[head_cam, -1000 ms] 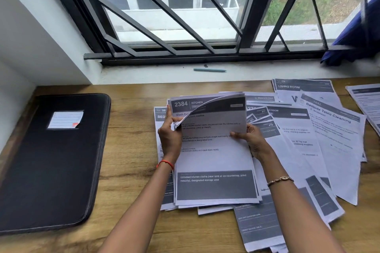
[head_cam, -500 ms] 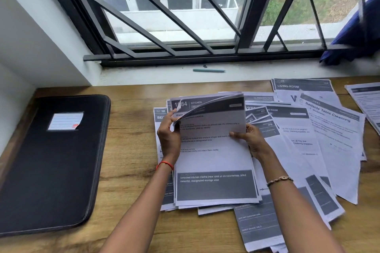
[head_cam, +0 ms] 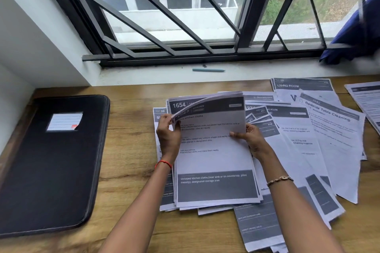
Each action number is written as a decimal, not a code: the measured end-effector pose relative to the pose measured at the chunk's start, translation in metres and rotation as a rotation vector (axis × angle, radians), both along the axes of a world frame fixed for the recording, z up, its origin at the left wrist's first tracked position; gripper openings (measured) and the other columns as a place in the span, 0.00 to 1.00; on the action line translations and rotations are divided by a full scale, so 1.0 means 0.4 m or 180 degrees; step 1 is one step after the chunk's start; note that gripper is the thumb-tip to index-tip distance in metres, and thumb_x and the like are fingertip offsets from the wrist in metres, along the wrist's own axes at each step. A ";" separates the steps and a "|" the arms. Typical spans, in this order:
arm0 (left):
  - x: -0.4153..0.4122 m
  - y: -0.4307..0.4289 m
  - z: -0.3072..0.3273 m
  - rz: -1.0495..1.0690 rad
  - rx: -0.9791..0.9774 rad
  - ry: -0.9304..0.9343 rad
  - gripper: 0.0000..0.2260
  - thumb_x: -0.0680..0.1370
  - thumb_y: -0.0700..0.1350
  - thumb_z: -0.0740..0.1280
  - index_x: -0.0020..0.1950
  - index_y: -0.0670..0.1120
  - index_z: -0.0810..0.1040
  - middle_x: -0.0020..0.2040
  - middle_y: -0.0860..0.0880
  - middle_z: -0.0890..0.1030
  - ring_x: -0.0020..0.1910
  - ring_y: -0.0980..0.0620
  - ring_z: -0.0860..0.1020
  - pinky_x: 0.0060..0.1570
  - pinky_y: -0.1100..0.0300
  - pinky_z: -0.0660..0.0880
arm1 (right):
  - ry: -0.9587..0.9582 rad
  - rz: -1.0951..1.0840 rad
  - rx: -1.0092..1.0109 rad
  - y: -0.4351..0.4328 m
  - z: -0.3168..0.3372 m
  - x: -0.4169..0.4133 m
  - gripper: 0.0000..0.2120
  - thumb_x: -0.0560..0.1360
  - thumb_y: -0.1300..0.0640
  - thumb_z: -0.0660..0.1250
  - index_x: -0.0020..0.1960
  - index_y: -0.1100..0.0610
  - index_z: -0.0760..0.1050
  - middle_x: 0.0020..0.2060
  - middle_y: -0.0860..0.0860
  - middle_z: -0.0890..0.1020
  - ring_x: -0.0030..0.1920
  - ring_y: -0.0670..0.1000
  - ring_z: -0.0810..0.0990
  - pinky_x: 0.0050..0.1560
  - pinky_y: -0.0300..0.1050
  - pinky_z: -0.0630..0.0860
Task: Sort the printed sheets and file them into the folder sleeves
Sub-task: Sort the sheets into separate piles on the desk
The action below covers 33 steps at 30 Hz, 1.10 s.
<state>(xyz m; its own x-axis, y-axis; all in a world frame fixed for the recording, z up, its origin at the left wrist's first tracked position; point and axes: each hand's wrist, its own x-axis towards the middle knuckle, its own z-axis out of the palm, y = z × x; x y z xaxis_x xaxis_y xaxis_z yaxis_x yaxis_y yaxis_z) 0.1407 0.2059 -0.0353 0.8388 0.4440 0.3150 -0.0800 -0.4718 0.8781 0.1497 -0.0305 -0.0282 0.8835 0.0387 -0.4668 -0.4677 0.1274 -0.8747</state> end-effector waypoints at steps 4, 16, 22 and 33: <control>0.002 0.005 -0.021 0.0001 0.0031 -0.0085 0.07 0.72 0.32 0.71 0.49 0.37 0.81 0.58 0.40 0.78 0.57 0.50 0.76 0.57 0.62 0.74 | 0.0001 -0.0004 0.0008 -0.002 0.000 0.000 0.15 0.66 0.75 0.69 0.47 0.60 0.78 0.37 0.50 0.85 0.37 0.47 0.83 0.42 0.39 0.81; -0.012 -0.006 -0.012 -0.0138 -0.0082 0.0079 0.19 0.74 0.35 0.70 0.64 0.35 0.73 0.58 0.34 0.78 0.50 0.41 0.81 0.42 0.61 0.75 | -0.0015 -0.0020 0.0023 0.003 0.004 -0.001 0.15 0.66 0.75 0.69 0.49 0.61 0.77 0.43 0.55 0.82 0.41 0.52 0.81 0.45 0.40 0.80; -0.013 -0.004 -0.011 -0.0215 0.0108 0.0063 0.17 0.75 0.35 0.68 0.63 0.34 0.74 0.62 0.34 0.76 0.51 0.33 0.80 0.44 0.51 0.79 | -0.0003 -0.0025 0.0019 0.002 0.004 -0.002 0.15 0.66 0.75 0.69 0.47 0.60 0.78 0.40 0.52 0.84 0.40 0.50 0.82 0.41 0.38 0.80; -0.005 -0.005 -0.004 -0.0066 0.0275 -0.0178 0.12 0.72 0.30 0.68 0.55 0.36 0.78 0.51 0.40 0.79 0.52 0.56 0.74 0.53 0.61 0.74 | 0.0085 0.0007 0.0014 0.002 0.009 0.000 0.15 0.67 0.74 0.69 0.50 0.60 0.77 0.45 0.56 0.82 0.44 0.54 0.81 0.47 0.43 0.80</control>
<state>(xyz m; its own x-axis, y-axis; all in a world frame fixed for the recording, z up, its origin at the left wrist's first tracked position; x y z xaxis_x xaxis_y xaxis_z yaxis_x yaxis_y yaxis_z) 0.1386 0.2040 -0.0371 0.8277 0.3958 0.3979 -0.1382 -0.5434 0.8280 0.1497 -0.0296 -0.0247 0.8706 0.0428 -0.4900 -0.4912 0.1301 -0.8613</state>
